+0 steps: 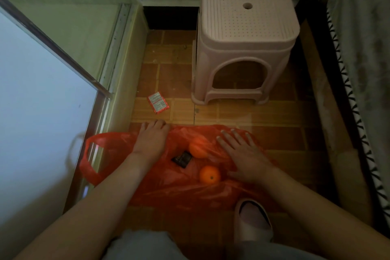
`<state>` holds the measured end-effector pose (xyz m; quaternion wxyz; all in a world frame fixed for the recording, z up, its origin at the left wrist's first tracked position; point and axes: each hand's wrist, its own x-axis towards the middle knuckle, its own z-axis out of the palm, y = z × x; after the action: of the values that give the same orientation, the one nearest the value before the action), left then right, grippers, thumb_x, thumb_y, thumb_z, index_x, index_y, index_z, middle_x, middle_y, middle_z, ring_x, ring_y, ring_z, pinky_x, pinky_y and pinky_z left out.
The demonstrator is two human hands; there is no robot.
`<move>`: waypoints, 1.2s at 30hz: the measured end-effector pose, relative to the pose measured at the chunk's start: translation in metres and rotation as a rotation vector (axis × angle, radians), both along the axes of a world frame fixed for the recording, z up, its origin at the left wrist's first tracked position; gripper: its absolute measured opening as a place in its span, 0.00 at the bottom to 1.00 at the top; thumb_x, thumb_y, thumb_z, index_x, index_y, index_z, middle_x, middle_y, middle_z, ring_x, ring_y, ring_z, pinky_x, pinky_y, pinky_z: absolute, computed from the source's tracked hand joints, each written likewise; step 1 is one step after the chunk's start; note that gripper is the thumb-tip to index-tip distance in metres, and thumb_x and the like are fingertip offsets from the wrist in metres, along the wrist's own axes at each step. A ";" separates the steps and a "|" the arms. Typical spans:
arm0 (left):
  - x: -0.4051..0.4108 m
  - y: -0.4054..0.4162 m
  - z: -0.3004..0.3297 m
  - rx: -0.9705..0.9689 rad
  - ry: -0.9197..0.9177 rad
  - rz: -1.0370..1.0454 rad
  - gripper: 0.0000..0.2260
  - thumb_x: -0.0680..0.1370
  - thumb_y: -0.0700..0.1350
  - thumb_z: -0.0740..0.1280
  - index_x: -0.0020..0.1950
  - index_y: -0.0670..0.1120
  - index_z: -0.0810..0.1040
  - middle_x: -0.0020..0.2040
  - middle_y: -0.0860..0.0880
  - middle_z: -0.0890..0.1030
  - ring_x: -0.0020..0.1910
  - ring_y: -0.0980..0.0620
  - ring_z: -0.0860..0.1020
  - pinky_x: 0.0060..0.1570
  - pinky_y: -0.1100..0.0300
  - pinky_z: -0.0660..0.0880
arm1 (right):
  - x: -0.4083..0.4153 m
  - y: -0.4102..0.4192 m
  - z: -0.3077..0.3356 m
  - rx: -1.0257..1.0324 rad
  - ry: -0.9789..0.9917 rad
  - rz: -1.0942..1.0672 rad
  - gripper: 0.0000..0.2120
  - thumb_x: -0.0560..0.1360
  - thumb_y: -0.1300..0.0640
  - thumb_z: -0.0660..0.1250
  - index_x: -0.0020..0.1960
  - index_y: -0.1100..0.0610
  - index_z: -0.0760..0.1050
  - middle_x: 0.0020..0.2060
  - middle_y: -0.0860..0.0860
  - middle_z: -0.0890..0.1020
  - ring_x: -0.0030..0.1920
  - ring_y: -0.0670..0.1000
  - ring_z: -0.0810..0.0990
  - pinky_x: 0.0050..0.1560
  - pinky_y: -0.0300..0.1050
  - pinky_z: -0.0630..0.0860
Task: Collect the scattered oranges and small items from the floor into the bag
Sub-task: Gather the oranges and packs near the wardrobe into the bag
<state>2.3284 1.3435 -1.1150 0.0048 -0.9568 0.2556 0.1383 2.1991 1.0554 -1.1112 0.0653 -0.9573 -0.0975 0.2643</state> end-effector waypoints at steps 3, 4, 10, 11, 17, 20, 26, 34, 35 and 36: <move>-0.007 -0.008 0.005 -0.065 -0.025 0.008 0.25 0.78 0.38 0.65 0.76 0.49 0.71 0.70 0.46 0.75 0.71 0.42 0.71 0.74 0.39 0.62 | 0.000 0.010 0.011 0.096 -0.067 -0.001 0.51 0.75 0.38 0.68 0.84 0.44 0.37 0.83 0.45 0.38 0.82 0.52 0.34 0.81 0.64 0.41; -0.011 -0.010 0.007 -0.112 -0.054 -0.008 0.25 0.78 0.38 0.66 0.75 0.48 0.72 0.69 0.46 0.76 0.70 0.42 0.72 0.74 0.38 0.63 | 0.001 0.016 0.015 0.123 -0.102 0.022 0.49 0.76 0.37 0.66 0.84 0.45 0.39 0.83 0.45 0.39 0.82 0.51 0.34 0.81 0.64 0.41; -0.022 -0.005 0.034 -0.224 -0.185 -0.121 0.21 0.75 0.43 0.71 0.69 0.48 0.77 0.67 0.46 0.76 0.71 0.43 0.71 0.73 0.36 0.64 | 0.004 0.045 0.012 0.128 -0.193 0.258 0.43 0.75 0.32 0.53 0.85 0.48 0.45 0.84 0.48 0.44 0.83 0.54 0.38 0.79 0.64 0.38; -0.025 -0.001 0.039 -0.205 -0.188 -0.146 0.21 0.76 0.45 0.72 0.69 0.48 0.77 0.68 0.46 0.76 0.72 0.43 0.70 0.74 0.36 0.64 | 0.006 0.042 0.006 0.109 -0.170 0.261 0.44 0.75 0.32 0.53 0.85 0.49 0.45 0.84 0.48 0.43 0.83 0.54 0.38 0.80 0.65 0.38; -0.050 0.026 0.039 -0.041 -0.070 -0.238 0.23 0.79 0.56 0.66 0.73 0.51 0.75 0.76 0.47 0.71 0.79 0.43 0.62 0.76 0.33 0.59 | 0.035 0.024 -0.019 0.025 -0.100 0.219 0.42 0.80 0.33 0.54 0.85 0.51 0.40 0.84 0.49 0.42 0.83 0.54 0.38 0.80 0.64 0.38; -0.052 0.028 0.025 0.119 0.063 -0.231 0.32 0.81 0.63 0.60 0.82 0.52 0.62 0.84 0.47 0.57 0.83 0.42 0.50 0.77 0.31 0.51 | 0.050 0.020 -0.031 -0.029 -0.071 0.211 0.41 0.82 0.36 0.54 0.85 0.53 0.40 0.84 0.50 0.43 0.83 0.55 0.40 0.79 0.64 0.37; -0.039 0.043 0.002 0.346 0.142 -0.250 0.34 0.83 0.65 0.49 0.85 0.49 0.51 0.85 0.46 0.44 0.83 0.40 0.43 0.77 0.30 0.47 | 0.062 0.013 -0.045 -0.073 -0.026 0.092 0.33 0.85 0.42 0.50 0.85 0.51 0.42 0.84 0.49 0.45 0.83 0.54 0.42 0.80 0.63 0.40; -0.038 0.022 -0.004 0.181 0.066 -0.221 0.33 0.83 0.64 0.53 0.84 0.51 0.52 0.85 0.47 0.45 0.84 0.42 0.46 0.78 0.33 0.51 | 0.054 0.013 -0.030 0.115 -0.152 -0.074 0.37 0.80 0.45 0.60 0.84 0.48 0.48 0.84 0.50 0.51 0.83 0.52 0.47 0.81 0.59 0.42; -0.038 0.021 -0.005 0.173 0.057 -0.216 0.34 0.82 0.64 0.53 0.85 0.51 0.52 0.85 0.47 0.45 0.84 0.42 0.46 0.78 0.33 0.51 | 0.049 0.019 -0.025 0.137 -0.193 0.009 0.38 0.80 0.43 0.59 0.84 0.48 0.47 0.84 0.50 0.50 0.83 0.53 0.47 0.81 0.59 0.41; -0.037 0.020 -0.006 0.171 0.050 -0.205 0.34 0.82 0.64 0.54 0.85 0.50 0.53 0.85 0.46 0.47 0.83 0.42 0.47 0.77 0.32 0.51 | 0.044 0.025 -0.022 0.158 -0.229 0.091 0.38 0.79 0.42 0.58 0.84 0.48 0.47 0.84 0.50 0.50 0.83 0.53 0.46 0.80 0.59 0.41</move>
<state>2.2910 1.3634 -1.1208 0.0943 -0.9180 0.3393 0.1821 2.2436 1.0806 -1.1327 0.1169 -0.9676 -0.1680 0.1476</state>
